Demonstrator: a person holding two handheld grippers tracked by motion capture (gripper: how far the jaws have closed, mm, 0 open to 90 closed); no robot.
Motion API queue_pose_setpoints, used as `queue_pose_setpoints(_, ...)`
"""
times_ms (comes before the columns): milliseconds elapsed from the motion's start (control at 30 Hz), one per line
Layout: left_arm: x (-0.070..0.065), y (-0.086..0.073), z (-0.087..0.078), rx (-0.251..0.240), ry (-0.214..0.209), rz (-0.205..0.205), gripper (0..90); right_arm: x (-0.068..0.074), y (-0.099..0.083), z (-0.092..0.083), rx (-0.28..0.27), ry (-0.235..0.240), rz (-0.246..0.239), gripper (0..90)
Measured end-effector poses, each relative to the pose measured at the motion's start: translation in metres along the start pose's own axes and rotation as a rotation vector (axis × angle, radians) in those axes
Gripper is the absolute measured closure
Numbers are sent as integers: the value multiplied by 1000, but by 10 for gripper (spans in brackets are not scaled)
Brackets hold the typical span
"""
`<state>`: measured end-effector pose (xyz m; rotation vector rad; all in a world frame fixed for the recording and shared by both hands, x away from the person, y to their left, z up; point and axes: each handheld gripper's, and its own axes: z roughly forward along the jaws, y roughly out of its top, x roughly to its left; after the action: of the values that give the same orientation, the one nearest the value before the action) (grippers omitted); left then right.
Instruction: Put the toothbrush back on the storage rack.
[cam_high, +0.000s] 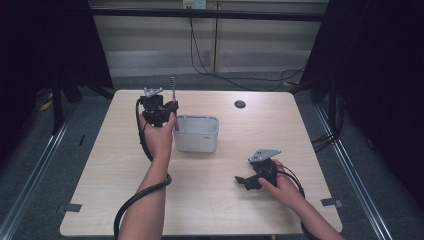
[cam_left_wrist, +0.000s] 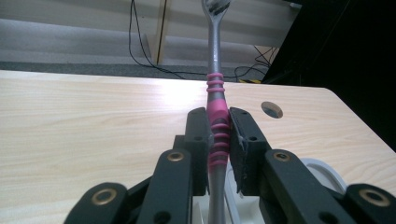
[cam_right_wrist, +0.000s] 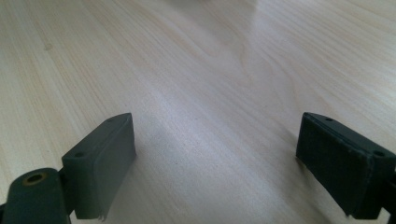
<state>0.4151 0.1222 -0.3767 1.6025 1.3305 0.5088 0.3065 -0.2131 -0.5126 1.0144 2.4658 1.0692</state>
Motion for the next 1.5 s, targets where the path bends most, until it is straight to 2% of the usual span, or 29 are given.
queue_pose_setpoints(333, 1, -11, 1, 13, 1, -3, 785, 0, 0, 0, 1, 1, 2, 111)
queue_pose_setpoints(900, -1, -19, -1, 28, -6, 1, 783, 0, 0, 0, 1, 1, 2, 111)
queue_pose_setpoints(1500, -8, -28, 1, 51, -21, 42, 783, 0, 0, 0, 2, 2, -1, 111)
